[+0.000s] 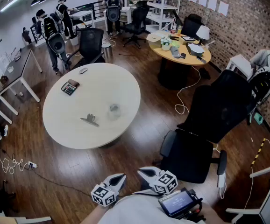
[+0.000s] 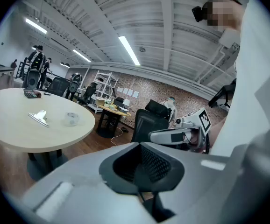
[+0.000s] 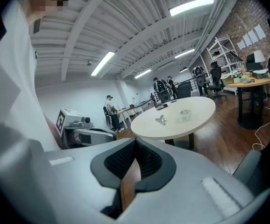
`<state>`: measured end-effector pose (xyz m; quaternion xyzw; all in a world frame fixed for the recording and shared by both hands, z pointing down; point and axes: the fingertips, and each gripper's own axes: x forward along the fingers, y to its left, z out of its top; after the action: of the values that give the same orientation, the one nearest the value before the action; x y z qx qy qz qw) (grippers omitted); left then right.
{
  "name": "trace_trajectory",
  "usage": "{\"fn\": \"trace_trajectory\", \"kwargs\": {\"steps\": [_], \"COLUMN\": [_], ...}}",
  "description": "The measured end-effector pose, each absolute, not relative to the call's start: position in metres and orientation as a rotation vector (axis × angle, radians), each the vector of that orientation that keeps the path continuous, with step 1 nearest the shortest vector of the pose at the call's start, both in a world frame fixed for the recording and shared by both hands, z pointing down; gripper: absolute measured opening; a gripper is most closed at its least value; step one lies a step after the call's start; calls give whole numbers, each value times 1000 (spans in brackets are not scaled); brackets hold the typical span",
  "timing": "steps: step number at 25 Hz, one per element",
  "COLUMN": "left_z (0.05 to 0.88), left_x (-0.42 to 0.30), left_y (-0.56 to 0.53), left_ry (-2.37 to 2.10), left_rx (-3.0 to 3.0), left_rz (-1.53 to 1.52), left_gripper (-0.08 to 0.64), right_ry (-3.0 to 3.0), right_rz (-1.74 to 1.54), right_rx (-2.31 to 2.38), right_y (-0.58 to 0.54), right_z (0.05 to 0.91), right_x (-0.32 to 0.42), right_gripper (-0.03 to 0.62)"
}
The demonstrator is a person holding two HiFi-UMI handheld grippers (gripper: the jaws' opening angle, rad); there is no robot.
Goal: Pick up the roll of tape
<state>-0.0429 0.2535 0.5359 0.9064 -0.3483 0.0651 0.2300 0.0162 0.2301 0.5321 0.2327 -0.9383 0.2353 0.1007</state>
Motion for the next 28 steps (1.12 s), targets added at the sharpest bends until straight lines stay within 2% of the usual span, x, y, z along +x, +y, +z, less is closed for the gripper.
{"fn": "trace_trajectory", "kwargs": {"steps": [10,20,28], "left_z": [520,510,518], "left_x": [13,4,-3], "left_y": [166,130,99], "left_ry": [-1017,-1116,-1013], "left_rx": [2538,2503,2528], "left_rz": [221,220,214], "left_gripper": [6,6,6], "right_ry": [-2821,-2846,-2791], "right_rz": [649,660,684], "right_rx": [683,636,672], "right_y": [143,101,74], "right_z": [528,523,530], "right_x": [72,72,57], "right_gripper": [8,8,8]}}
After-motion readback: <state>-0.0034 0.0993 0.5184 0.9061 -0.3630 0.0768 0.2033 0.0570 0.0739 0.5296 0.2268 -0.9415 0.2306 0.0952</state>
